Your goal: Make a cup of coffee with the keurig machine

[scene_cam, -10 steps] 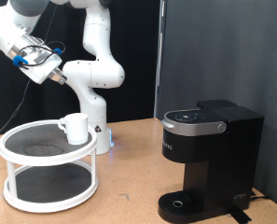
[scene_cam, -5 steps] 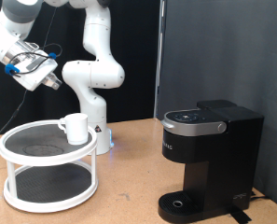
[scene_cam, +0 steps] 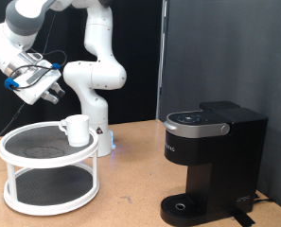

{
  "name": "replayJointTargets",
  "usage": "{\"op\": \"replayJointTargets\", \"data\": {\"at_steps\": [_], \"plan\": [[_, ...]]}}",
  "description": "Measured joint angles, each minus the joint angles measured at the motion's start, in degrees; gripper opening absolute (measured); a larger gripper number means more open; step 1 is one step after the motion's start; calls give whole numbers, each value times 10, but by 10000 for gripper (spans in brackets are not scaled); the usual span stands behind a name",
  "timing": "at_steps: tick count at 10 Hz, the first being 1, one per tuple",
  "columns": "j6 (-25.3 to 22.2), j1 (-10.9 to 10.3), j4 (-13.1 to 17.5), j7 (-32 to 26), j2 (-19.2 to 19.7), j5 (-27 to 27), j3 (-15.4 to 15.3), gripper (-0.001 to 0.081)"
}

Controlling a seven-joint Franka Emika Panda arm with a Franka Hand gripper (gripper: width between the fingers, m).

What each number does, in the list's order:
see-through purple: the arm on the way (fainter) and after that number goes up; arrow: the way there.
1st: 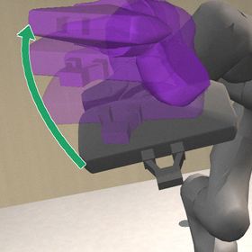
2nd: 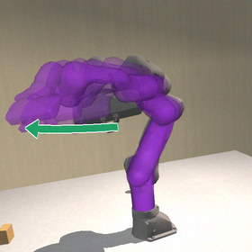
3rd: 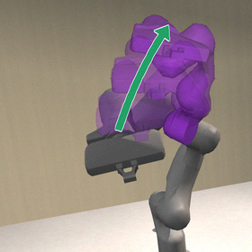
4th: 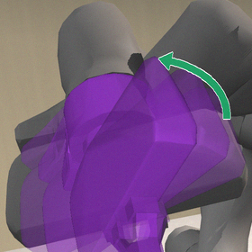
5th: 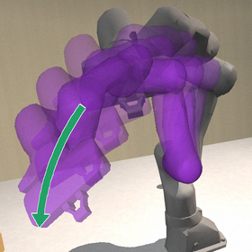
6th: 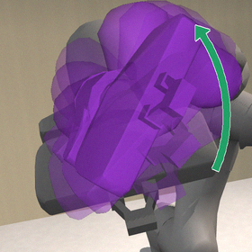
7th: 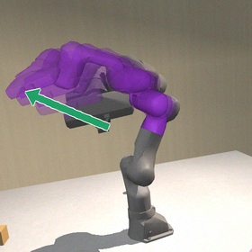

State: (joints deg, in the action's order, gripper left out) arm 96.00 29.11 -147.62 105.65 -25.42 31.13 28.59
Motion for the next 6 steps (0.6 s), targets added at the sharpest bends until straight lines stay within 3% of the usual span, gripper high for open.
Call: {"op": "replayJointTargets", "data": {"at_steps": [1, 2, 3, 4, 6], "plan": [[12, 4, -9, -10, 0, -1, 1, 414], [31, 8, -20, -17, -1, -1, 2, 414], [52, 11, -32, -23, -2, -1, 2, 616], [76, 12, -46, -32, -2, -1, 2, 697], [111, 12, -70, -44, -2, -1, 2, 728]]}}
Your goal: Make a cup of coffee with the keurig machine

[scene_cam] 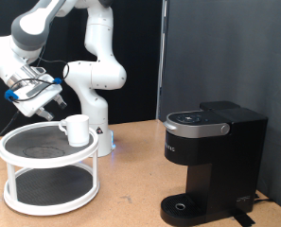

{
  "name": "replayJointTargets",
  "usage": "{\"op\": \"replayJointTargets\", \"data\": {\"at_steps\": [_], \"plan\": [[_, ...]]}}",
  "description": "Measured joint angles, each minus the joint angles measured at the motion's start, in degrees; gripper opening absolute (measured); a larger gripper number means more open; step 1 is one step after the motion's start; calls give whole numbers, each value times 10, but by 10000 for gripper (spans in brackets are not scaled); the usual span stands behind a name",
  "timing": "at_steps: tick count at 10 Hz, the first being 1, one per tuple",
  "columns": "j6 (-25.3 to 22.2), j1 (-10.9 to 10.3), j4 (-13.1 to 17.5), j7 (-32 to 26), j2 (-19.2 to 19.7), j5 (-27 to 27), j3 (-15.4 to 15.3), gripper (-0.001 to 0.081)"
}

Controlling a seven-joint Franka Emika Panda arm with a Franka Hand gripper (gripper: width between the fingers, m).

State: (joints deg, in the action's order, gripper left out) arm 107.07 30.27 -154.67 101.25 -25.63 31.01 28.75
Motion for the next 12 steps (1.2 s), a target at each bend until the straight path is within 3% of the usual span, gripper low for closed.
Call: {"op": "replayJointTargets", "data": {"at_steps": [5, 10, 11, 12], "plan": [[40, 0, -39, -22, 1, 3, 0, 734], [44, 0, -45, -23, 1, 10, 0, 723], [44, 0, -45, -23, 1, 10, 0, 553], [44, 0, -45, -23, 1, 10, 0, 553]]}}
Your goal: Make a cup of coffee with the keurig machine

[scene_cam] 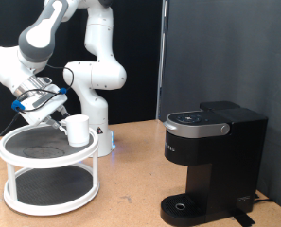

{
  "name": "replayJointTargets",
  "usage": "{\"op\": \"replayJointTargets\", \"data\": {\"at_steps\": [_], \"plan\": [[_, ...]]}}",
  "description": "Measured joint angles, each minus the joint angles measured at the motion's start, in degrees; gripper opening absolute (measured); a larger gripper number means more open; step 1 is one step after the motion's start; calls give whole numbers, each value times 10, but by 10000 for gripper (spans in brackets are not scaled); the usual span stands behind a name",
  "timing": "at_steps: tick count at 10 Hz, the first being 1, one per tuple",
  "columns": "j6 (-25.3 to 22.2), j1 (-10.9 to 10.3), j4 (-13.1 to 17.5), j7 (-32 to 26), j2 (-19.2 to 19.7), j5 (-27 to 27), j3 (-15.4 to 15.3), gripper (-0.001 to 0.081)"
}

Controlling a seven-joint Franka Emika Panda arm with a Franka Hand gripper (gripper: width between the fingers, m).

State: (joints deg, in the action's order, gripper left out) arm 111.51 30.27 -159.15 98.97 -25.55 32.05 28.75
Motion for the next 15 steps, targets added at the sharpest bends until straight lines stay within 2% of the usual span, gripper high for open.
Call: {"op": "replayJointTargets", "data": {"at_steps": [1, 2, 3, 4, 5, 6, 9, 11, 15], "plan": [[1, 0, 0, 0, 0, 1, 0, 370], [3, 0, 0, 0, 1, 2, 0, 233], [5, 0, 0, 0, 1, 3, 0, 233], [7, 0, 0, 1, 2, 6, 0, 67], [10, 0, 0, 1, 2, 7, -1, 67], [10, 0, 0, 1, 2, 7, -1, 21], [5, 0, 3, 5, 2, 6, -1, 4], [-37, 0, 22, 22, 2, -2, -1, 1], [-130, 0, 86, 42, -1, -18, 6, 0]]}}
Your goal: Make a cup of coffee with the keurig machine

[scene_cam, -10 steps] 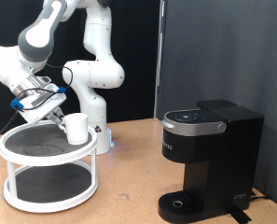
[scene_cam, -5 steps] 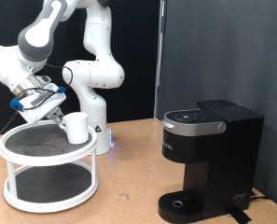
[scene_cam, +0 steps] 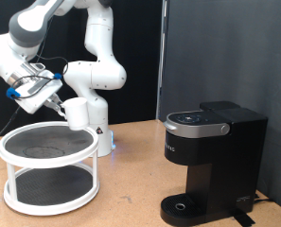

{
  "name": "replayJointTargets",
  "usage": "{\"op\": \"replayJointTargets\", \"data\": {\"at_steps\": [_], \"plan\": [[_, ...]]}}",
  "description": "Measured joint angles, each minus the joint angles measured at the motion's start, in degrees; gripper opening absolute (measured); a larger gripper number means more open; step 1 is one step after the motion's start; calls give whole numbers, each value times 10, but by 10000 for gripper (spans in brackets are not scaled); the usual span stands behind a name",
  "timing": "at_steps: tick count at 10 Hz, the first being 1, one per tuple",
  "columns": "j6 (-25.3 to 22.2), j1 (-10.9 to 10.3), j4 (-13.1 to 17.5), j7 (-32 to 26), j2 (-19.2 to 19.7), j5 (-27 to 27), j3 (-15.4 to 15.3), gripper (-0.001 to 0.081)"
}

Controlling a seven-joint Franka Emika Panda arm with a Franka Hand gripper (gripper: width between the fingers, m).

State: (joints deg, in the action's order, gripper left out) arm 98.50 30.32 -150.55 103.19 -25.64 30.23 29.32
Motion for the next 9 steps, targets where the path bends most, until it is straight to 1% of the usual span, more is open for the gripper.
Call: {"op": "replayJointTargets", "data": {"at_steps": [2, 3, 4, 5, 7, 9], "plan": [[0, 0, -5, 1, 1, 0, -2, 0], [14, -1, -13, 11, 0, 6, -10, 0], [43, -4, -27, 19, -2, 25, -27, 0], [80, -11, -43, 21, -5, 53, -47, 0], [148, -33, -67, 29, -6, 120, -88, 0], [185, -57, -78, 46, -4, 161, -125, 0]]}}
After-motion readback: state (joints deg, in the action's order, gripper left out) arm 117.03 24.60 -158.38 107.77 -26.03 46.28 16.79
